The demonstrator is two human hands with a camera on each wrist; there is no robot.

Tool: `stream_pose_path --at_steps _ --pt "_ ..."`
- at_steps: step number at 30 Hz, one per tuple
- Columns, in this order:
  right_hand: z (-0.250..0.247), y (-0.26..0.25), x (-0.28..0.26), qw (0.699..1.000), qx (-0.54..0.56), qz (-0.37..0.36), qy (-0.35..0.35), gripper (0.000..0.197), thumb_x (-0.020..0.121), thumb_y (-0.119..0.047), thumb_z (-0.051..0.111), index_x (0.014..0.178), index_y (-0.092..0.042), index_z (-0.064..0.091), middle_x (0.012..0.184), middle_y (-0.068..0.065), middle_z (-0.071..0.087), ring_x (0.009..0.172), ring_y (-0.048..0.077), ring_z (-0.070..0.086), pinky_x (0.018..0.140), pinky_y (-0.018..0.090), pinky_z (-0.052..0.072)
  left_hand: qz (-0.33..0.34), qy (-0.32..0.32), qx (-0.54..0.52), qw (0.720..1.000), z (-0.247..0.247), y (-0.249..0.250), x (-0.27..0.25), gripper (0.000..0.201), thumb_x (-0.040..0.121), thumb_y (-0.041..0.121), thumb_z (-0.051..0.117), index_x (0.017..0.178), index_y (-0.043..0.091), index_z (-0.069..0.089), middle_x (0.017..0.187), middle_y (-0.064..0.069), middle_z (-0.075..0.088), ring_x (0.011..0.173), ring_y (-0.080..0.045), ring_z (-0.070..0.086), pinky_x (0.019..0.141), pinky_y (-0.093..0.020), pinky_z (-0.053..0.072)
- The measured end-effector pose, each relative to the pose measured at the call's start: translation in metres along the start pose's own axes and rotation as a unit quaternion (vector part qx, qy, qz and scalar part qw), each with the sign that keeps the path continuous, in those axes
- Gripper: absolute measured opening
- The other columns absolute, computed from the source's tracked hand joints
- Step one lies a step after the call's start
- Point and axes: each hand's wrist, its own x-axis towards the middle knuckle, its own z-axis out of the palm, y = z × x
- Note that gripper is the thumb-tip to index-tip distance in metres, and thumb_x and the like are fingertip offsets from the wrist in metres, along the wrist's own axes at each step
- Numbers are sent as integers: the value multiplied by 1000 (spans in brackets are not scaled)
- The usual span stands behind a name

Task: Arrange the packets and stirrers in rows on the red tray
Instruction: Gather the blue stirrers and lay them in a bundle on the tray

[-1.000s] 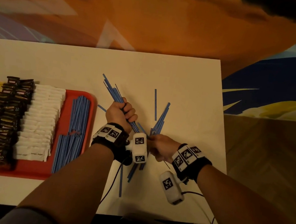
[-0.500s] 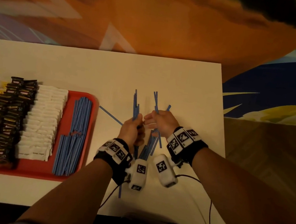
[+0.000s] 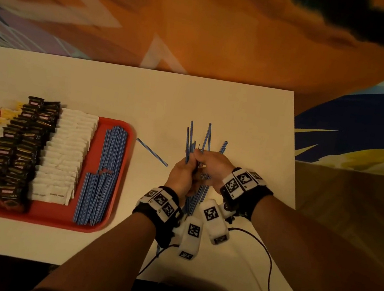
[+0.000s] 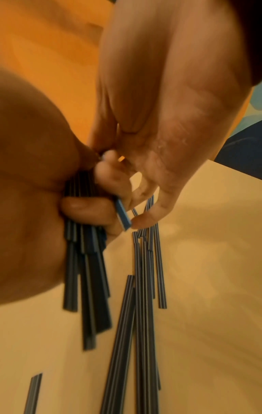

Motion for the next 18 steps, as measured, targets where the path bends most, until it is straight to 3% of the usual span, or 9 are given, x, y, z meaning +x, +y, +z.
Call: stream_pose_path --at_steps 2,4,8,10,12,14,16,18 --pt "-4 0 -3 1000 -2 -12 -14 37 102 -30 49 121 0 62 101 12 60 79 18 57 71 35 53 -1 -15 -8 1000 -1 0 -2 46 104 51 35 87 14 57 53 4 43 43 -12 32 41 -21 22" --pt "-7 -1 -5 999 -29 -24 -31 40 102 -30 48 126 0 59 105 12 60 83 19 56 72 33 51 -10 -39 -11 999 -2 -1 -5 48 102 57 35 77 18 49 51 6 39 44 -11 28 42 -21 20" --pt "-6 -18 -6 992 -78 -99 -21 43 101 -39 46 135 -12 48 118 8 66 100 24 62 88 39 50 -8 -109 57 992 -3 -2 -13 53 98 63 36 67 20 40 52 4 31 42 -11 21 42 -21 18" --pt "-3 -30 -3 984 -69 -163 25 42 101 -41 45 138 -20 41 114 7 68 93 22 68 89 40 52 6 -135 136 981 -1 -2 -14 56 98 58 42 59 18 36 45 1 32 35 -13 23 42 -21 22" --pt "1 -39 -2 978 -46 -195 61 31 103 -36 41 130 -23 47 103 6 69 76 21 70 73 37 56 17 -129 185 974 -1 -1 -12 56 98 57 46 60 17 38 45 -2 37 34 -16 29 43 -22 26" --pt "4 -42 -1 973 -65 -207 77 27 105 -27 37 117 -16 58 89 9 69 60 19 63 59 30 54 31 -113 209 971 -3 4 -9 54 98 56 47 64 14 45 49 -5 42 37 -17 33 47 -25 28" --pt "4 -44 0 964 -135 -212 87 30 103 -22 39 105 -11 66 81 8 68 56 16 61 54 24 51 44 -91 244 964 -5 9 -7 54 100 53 46 64 13 47 48 -3 41 36 -15 31 48 -26 28" --pt "3 -45 1 945 -222 -221 97 29 102 -25 45 99 -11 70 82 5 71 61 13 66 57 20 52 52 -73 272 958 -9 13 -5 55 100 53 44 62 14 40 47 0 36 36 -14 28 48 -26 27"
